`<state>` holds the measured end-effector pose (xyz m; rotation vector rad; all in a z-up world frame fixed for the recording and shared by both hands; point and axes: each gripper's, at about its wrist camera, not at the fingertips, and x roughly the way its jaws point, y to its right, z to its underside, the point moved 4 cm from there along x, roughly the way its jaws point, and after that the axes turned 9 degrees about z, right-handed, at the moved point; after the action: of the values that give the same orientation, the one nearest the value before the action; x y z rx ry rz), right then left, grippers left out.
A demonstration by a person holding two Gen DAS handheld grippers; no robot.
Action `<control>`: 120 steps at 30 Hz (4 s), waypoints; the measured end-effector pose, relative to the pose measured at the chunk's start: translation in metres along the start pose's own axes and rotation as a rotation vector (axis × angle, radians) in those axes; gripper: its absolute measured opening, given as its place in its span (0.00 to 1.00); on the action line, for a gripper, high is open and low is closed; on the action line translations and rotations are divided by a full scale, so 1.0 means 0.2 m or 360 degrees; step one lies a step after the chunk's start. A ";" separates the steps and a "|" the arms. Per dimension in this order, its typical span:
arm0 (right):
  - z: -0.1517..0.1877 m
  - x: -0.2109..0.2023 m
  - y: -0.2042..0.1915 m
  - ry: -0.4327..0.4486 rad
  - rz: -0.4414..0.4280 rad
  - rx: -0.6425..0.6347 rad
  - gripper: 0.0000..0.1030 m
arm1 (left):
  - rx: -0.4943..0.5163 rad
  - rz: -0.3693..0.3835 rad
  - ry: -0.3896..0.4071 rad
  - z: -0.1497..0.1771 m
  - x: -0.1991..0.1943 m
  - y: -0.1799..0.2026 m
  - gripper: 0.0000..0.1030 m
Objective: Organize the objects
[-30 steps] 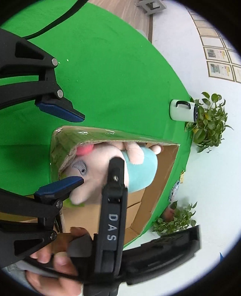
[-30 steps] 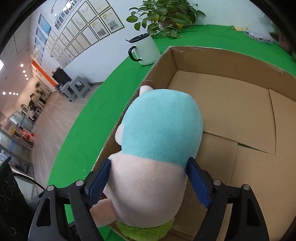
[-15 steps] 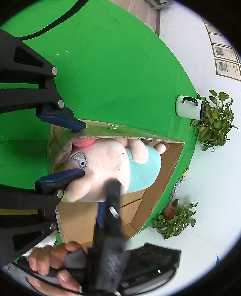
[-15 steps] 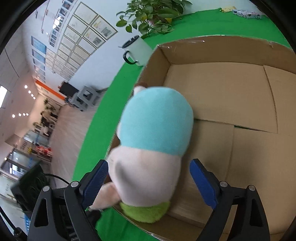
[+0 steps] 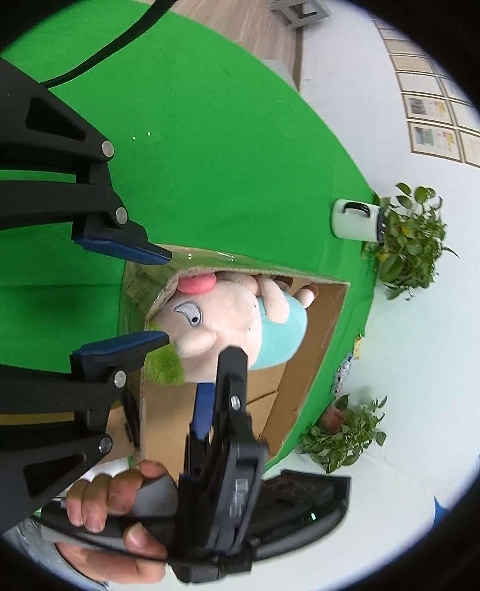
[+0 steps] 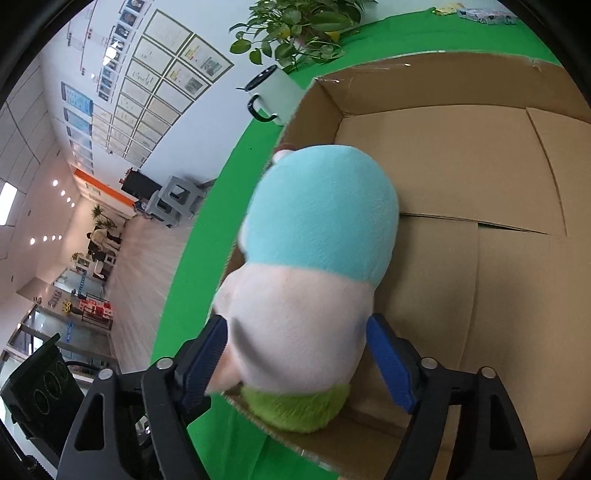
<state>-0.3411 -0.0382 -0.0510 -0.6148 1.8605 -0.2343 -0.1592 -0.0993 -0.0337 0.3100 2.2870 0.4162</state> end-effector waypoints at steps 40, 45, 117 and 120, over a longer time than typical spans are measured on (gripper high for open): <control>0.86 -1.01 0.54 0.0597 0.0783 -0.0129 0.99 | 0.0097 -0.0182 0.0093 -0.04 0.06 0.06 0.26; 0.93 -1.07 0.41 0.0692 0.0844 -0.0170 0.99 | 0.0206 -0.0112 0.0332 0.00 -0.20 0.27 0.73; 1.71 -0.72 -0.15 0.0293 0.0480 -0.0517 0.89 | -0.0163 0.0493 -0.0259 0.83 -0.16 0.36 0.59; 1.71 -0.73 -0.14 0.0337 0.0488 -0.0528 0.88 | -0.0165 0.0507 -0.0262 0.83 -0.14 0.36 0.60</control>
<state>0.0186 0.0587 -0.0478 -0.5322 2.1906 0.2236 -0.0108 -0.0092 -0.0936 0.6361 2.0508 0.6434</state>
